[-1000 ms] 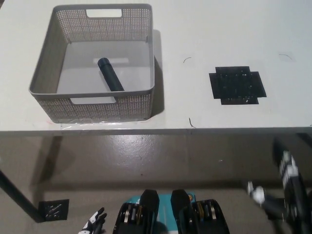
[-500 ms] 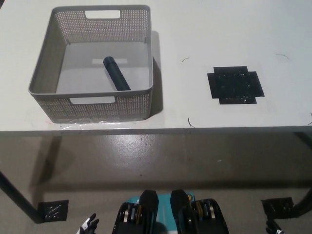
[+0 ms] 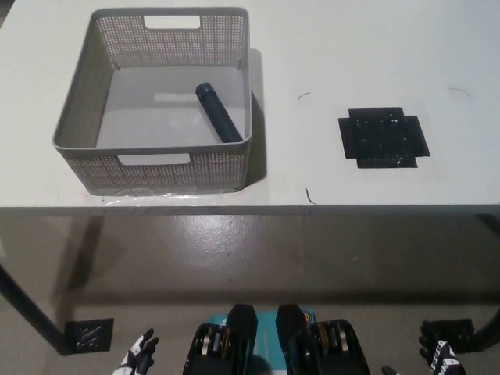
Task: Use the right hand to pick up a electric screw driver and put it into a container on the left side
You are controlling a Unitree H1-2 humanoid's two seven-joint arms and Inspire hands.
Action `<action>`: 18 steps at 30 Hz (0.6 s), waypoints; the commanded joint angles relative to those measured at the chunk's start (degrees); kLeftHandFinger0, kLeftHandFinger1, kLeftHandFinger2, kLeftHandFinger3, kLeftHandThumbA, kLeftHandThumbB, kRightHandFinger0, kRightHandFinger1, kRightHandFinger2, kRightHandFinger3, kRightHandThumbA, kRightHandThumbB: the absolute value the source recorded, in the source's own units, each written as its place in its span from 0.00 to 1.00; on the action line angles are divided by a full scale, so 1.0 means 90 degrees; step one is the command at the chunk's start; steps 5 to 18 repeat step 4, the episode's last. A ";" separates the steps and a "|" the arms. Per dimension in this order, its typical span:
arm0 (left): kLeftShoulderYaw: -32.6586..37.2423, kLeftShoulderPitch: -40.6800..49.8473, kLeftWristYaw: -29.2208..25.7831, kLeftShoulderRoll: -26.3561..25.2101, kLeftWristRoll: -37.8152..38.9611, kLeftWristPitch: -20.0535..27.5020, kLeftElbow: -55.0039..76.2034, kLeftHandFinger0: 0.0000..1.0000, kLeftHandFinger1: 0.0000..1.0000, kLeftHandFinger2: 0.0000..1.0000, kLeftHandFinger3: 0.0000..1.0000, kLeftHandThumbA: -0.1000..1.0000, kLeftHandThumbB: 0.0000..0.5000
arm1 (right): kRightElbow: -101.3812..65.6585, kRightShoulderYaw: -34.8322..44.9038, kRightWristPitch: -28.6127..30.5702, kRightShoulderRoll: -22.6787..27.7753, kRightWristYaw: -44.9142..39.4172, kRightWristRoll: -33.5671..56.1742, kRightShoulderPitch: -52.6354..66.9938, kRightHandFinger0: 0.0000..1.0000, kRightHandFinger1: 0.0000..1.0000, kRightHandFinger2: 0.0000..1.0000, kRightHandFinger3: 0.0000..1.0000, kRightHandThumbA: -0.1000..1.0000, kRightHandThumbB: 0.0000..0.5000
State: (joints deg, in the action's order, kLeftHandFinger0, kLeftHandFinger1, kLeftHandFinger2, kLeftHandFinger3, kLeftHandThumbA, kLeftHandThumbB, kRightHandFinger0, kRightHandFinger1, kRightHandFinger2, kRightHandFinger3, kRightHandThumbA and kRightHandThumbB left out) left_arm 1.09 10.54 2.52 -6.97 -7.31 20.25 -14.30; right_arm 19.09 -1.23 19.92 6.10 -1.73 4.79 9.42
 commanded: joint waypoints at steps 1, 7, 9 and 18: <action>-0.0083 -0.0181 -0.0120 -0.0115 -0.0057 0.0018 0.0156 1.00 1.00 1.00 1.00 1.00 0.30 | 0.0082 0.0083 0.0310 -0.0020 -0.0192 0.0169 -0.0220 1.00 1.00 1.00 1.00 0.98 0.61; -0.0089 -0.0156 -0.0081 -0.0140 -0.0029 -0.0013 0.0162 1.00 1.00 1.00 1.00 1.00 0.34 | 0.0237 0.0103 0.0439 -0.0041 -0.0215 0.0197 -0.0248 1.00 1.00 1.00 1.00 0.97 0.64; -0.0089 -0.0156 -0.0081 -0.0140 -0.0029 -0.0013 0.0162 1.00 1.00 1.00 1.00 1.00 0.34 | 0.0237 0.0103 0.0439 -0.0041 -0.0215 0.0197 -0.0248 1.00 1.00 1.00 1.00 0.97 0.64; -0.0089 -0.0156 -0.0081 -0.0140 -0.0029 -0.0013 0.0162 1.00 1.00 1.00 1.00 1.00 0.34 | 0.0237 0.0103 0.0439 -0.0041 -0.0215 0.0197 -0.0248 1.00 1.00 1.00 1.00 0.97 0.64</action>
